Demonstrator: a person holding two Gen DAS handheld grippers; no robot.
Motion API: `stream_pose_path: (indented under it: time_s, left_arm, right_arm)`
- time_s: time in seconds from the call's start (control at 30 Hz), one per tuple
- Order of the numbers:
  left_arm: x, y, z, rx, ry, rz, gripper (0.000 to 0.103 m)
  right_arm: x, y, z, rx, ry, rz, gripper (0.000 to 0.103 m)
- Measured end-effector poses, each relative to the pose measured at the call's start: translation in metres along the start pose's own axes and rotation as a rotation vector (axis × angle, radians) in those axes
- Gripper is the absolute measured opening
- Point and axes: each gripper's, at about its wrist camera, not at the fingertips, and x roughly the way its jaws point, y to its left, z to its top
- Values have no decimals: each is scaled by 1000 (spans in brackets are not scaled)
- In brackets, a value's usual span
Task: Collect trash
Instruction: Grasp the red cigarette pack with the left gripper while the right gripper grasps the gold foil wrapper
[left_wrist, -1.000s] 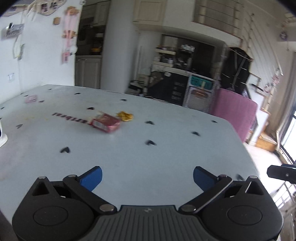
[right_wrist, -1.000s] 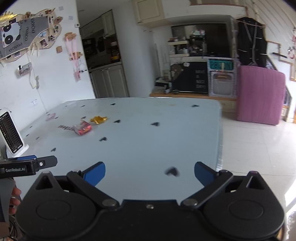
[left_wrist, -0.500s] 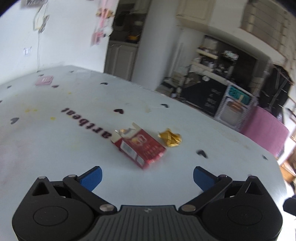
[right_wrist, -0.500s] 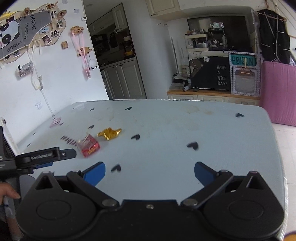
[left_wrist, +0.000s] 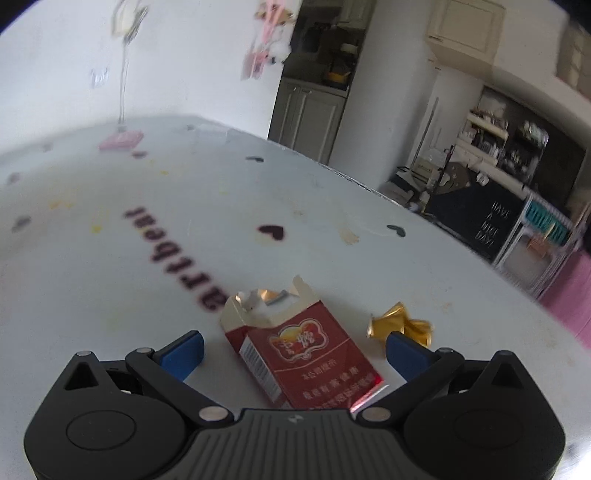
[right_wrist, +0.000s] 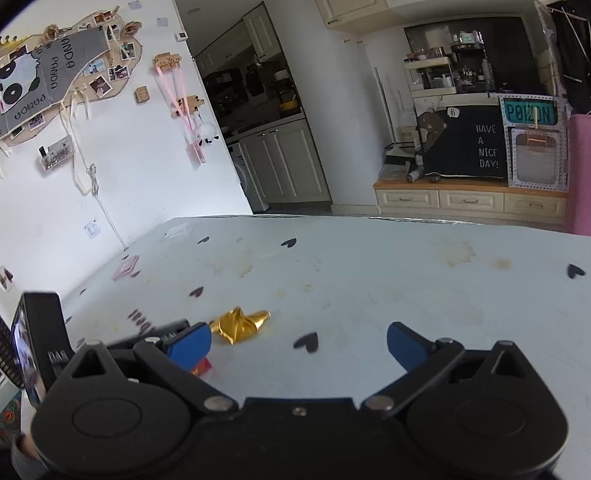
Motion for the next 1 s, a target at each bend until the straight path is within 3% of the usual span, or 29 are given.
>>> stream_pose_path:
  time_s: [0.07,0.3,0.5,0.7,0.77,1.0]
  left_arm:
    - [0,-4,-5,68,-10,19,103]
    - [-9,23,-3,59,-17,-108,103]
    - [-6,36,-2,111,-3,-140,103]
    - [-10,43,-4,189,16,-111,103]
    - [-10,44,-5,193,17,-109,103]
    - [-9,43,-4,203,21,-113,103]
  right_arm:
    - [9,3,4,-11,-3,8,98]
    - [49,28,17,-94,41,34,92]
    - [94,49,13,-236,109,-19,69]
    - [110,51,13,-190,92,91,73]
    - [115,55,11,-200,88,90,81]
    - [138,62,2,-228,149,128,84]
